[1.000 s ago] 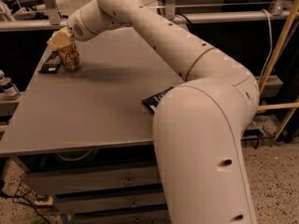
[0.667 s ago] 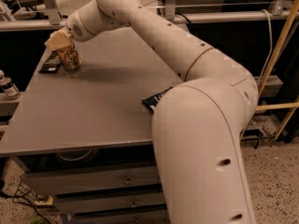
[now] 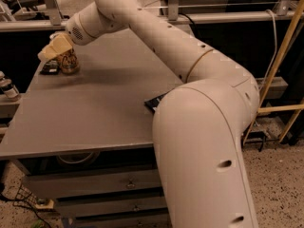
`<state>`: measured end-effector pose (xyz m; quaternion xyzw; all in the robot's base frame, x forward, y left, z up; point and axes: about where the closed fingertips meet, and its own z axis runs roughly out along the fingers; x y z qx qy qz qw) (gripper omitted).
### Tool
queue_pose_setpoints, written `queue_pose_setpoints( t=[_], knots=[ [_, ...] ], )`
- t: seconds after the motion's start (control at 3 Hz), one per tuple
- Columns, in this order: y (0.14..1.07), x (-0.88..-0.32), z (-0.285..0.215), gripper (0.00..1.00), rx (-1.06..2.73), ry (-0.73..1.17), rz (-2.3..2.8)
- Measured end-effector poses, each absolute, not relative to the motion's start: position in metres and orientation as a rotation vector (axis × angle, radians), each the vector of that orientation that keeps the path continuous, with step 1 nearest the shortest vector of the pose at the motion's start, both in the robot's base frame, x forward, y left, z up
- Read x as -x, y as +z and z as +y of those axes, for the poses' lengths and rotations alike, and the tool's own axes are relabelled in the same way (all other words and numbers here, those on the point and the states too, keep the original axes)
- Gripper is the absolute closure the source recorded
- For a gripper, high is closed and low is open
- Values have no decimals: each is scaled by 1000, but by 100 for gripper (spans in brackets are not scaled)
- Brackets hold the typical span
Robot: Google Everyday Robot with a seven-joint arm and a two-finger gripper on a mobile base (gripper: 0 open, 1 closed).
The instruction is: Move orange can near rxbar chocolate
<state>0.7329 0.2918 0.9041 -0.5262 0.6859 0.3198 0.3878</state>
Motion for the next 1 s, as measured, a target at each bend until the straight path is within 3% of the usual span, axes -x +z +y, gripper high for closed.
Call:
queue_pose_setpoints(
  t=[0.33,1.0],
  knots=[
    [906,-732,273,0,1331,745,1771],
    [911,-733,182,0,1177,647,1841]
  ],
)
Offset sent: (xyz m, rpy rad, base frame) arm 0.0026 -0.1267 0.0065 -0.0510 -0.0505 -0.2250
